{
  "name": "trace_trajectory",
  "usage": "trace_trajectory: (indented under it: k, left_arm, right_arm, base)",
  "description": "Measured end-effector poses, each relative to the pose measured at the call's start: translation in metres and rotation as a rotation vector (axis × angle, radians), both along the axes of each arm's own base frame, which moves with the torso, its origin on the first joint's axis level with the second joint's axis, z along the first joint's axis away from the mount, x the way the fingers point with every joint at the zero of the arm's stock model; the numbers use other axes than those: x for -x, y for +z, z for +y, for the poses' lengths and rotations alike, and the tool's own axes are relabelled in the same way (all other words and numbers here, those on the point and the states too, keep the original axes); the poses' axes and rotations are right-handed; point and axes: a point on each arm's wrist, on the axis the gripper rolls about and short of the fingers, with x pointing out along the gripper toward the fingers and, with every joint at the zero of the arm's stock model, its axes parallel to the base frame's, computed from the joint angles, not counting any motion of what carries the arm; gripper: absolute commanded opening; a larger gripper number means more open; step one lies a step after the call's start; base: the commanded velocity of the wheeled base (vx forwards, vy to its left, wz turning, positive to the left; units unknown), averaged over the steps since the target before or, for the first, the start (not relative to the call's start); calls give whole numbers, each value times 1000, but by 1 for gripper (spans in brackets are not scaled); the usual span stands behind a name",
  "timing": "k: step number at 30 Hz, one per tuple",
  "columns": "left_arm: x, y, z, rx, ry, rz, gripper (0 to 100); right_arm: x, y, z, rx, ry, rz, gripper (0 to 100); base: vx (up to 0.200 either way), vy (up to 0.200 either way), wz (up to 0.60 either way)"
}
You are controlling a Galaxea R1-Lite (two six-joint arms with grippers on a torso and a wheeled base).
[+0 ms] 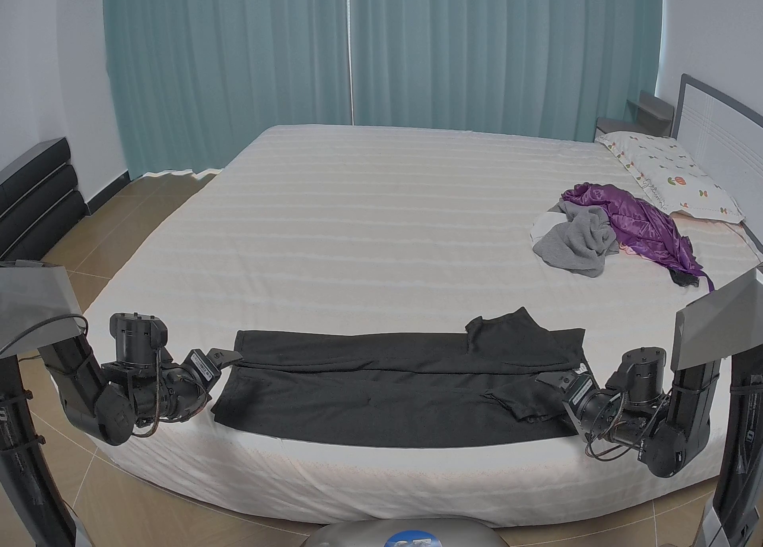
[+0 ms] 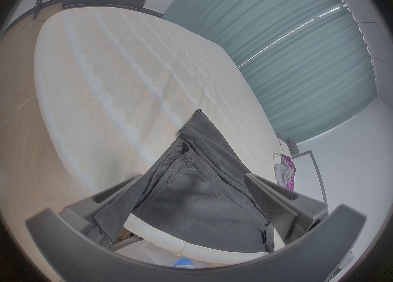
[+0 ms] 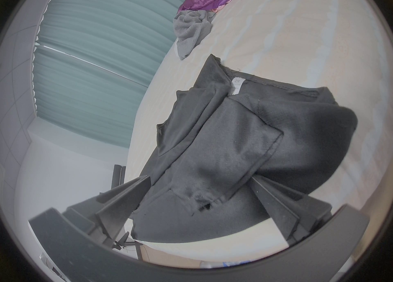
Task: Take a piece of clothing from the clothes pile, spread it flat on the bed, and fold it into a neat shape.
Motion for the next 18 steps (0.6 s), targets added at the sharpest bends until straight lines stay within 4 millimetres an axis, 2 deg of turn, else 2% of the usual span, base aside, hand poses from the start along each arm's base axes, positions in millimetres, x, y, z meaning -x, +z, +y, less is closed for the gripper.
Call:
trace_trajectory:
  k: [5, 6, 18]
  left_arm:
    - [0, -1, 0, 0, 0, 3, 100]
    - [0, -1, 0, -1, 0, 3, 100]
    - [-1, -2, 0, -2, 1, 5, 100]
  right_arm:
    - [-8, 0, -1, -8, -13, -22, 100]
    - [-9, -1, -1, -8, -14, -21, 0]
    - [-7, -3, 1, 12, -32, -14, 0]
  base:
    - [0, 0, 0]
    - [0, 0, 0]
    - [0, 0, 0]
